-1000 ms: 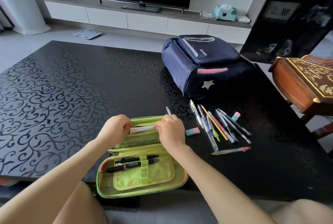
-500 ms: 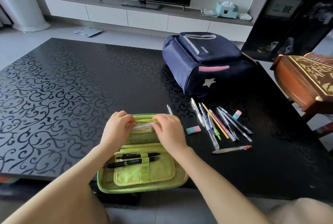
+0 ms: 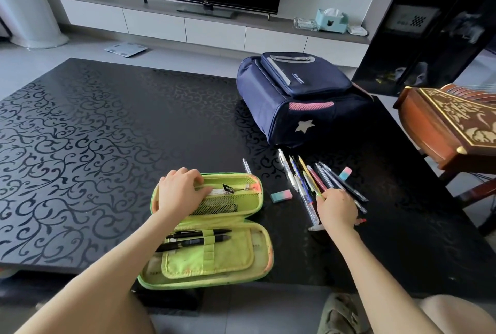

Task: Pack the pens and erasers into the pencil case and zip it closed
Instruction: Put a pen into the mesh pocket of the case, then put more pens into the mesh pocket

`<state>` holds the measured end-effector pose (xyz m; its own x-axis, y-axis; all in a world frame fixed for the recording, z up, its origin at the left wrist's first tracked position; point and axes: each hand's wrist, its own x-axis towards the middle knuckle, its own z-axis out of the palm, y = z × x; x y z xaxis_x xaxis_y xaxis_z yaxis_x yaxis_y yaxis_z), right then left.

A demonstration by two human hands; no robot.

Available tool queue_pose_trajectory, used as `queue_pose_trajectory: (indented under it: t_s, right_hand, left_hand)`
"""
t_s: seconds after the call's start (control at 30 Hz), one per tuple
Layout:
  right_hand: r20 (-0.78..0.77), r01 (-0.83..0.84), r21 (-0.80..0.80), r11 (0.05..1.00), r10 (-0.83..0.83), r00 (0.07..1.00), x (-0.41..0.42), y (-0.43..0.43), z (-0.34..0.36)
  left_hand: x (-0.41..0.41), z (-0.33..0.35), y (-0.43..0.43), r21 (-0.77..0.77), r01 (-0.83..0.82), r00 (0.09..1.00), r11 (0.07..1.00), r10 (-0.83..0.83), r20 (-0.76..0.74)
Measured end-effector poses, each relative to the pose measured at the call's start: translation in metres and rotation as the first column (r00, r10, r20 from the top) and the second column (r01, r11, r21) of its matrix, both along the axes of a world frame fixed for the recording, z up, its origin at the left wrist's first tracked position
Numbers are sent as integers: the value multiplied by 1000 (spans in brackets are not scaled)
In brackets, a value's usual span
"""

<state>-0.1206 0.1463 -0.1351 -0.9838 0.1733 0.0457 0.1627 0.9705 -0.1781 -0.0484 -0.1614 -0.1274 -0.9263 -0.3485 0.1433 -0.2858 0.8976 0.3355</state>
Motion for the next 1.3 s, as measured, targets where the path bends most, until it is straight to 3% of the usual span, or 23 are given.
queue_pose_trajectory:
  t_s: [0.13,0.2,0.33,0.4,0.47,0.57,0.7,0.8,0.93,1.07,1.13,1.2,1.23,1.3]
  right_hand:
    - [96,10,12,1000,-11,995,0,2,4]
    - [161,28,-60,998,-18,987,-2,4,8]
    - [228,59,-93,994,-36,973,-5,9,16]
    - [198,10,33,999,-16,980,-1,9,19]
    - [168,-87,260,962,43,985,3,9,20]
    - [167,-166,450,877,100,981,8,10,18]
    - [30,-206,517,831,223,974,12,15,14]
    - [19,-291,536,793,333,943,9,15,11]
    - [69,-287,581,762,305,950,-2,11,11]
    - [35,-232,539,810,254,967,-6,6,8]
    - [-54,-181,415,892,223,973,-1,2,11]
    - [-176,-233,182,955,265,948,6,-7,20]
    - [-247,-320,73,944,328,912,11,-15,26]
    - [-321,-547,-9,837,516,794,22,-36,36]
  left_hand:
    - [-5,8,0,244,-118,992,962,102,79]
    - [-7,12,0,282,-153,987,947,130,98]
    - [-9,4,-7,14,91,992,996,-91,82]
    - [-8,3,-13,-79,227,965,971,-213,156]
    - [-9,5,-20,-101,299,940,949,-275,202]
    - [-12,10,-25,-190,393,892,900,-322,317]
    - [-14,14,-19,-380,526,816,761,-325,478]
    - [-16,11,-16,-424,535,812,731,-307,496]
    - [-16,9,-17,-364,472,846,803,-297,442]
    - [-11,3,-20,-156,340,939,927,-326,109]
    - [-8,-1,-20,-52,308,949,950,-310,-52]
    - [-6,-1,-20,3,286,951,958,-284,-123]
    - [-6,-1,-20,17,287,949,958,-282,-140]
    - [-5,-1,-22,23,293,945,956,-286,-162]
